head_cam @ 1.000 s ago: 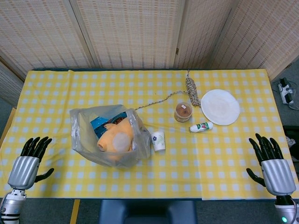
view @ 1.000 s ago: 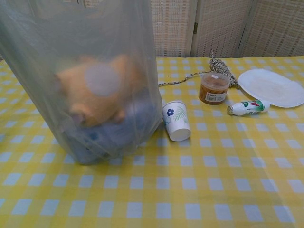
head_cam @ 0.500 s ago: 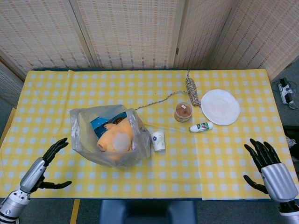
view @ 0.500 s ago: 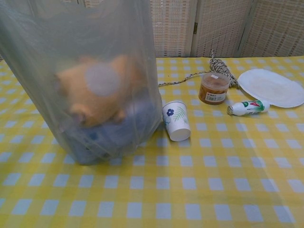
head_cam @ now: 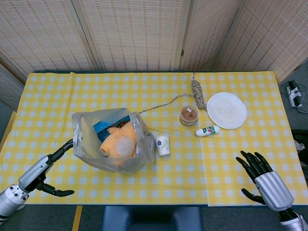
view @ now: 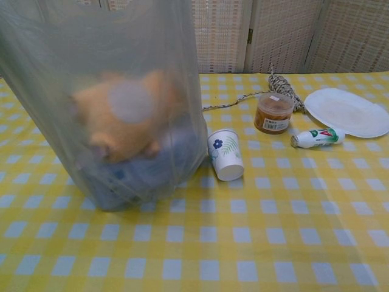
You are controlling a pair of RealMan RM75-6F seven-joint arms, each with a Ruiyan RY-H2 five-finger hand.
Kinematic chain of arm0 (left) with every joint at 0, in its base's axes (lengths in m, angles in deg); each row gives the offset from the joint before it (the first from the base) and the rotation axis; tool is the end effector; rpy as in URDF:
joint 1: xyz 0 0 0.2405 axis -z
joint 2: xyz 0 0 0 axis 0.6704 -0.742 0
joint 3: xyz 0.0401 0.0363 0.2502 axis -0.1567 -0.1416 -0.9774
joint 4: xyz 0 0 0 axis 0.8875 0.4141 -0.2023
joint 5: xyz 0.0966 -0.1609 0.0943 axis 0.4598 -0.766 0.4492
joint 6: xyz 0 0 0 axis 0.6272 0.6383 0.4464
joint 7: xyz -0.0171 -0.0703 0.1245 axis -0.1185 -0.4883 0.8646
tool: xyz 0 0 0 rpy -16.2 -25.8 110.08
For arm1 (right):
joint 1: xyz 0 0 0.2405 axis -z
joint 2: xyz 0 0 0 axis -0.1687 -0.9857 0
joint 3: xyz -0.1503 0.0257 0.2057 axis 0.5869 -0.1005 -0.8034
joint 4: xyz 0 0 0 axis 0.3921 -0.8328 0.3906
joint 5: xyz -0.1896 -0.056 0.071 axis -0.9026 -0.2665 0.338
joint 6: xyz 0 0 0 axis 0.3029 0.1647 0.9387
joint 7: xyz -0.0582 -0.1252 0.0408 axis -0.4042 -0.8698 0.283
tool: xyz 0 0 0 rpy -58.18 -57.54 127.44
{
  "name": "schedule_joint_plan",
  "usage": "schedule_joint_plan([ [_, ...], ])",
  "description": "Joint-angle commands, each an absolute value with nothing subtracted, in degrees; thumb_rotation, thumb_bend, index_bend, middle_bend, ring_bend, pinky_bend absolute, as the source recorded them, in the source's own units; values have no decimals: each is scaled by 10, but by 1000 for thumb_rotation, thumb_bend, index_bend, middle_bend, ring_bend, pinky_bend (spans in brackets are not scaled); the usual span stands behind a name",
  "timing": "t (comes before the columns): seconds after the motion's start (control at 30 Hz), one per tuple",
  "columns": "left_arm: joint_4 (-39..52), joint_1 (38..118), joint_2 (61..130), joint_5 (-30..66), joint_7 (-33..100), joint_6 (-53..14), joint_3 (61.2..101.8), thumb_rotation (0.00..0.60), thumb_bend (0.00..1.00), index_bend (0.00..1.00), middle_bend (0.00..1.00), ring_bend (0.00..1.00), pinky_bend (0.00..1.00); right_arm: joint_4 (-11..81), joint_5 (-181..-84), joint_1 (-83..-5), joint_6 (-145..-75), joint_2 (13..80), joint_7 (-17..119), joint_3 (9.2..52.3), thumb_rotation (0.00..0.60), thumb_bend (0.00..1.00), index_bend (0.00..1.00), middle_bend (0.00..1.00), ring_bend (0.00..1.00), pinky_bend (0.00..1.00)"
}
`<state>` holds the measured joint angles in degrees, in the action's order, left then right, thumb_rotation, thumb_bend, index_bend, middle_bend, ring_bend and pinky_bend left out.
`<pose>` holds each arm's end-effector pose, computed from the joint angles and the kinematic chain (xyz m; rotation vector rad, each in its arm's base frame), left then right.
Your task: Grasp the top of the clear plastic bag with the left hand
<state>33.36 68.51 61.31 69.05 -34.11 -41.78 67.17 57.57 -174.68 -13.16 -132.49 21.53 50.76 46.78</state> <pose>-0.1918 0.2186 0.1836 -1.7689 -1.7112 -1.7607 -0.2759 -0.1334 0.1505 1.7229 -0.8898 0.9656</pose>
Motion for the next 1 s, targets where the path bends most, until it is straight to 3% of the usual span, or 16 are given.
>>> schedule_joint_plan([
  [0.03,343,697,621,682,-276,-405,684,600,61,0,0,0,0,577,-1749,-134,-1323,213,512,470,600,244,0,0,0,0],
  [1.0,345,777,660,647,-243,-311,711,600,64,0,0,0,0,575,-1738,-144,-1315,202,541,474,600,245,0,0,0,0],
])
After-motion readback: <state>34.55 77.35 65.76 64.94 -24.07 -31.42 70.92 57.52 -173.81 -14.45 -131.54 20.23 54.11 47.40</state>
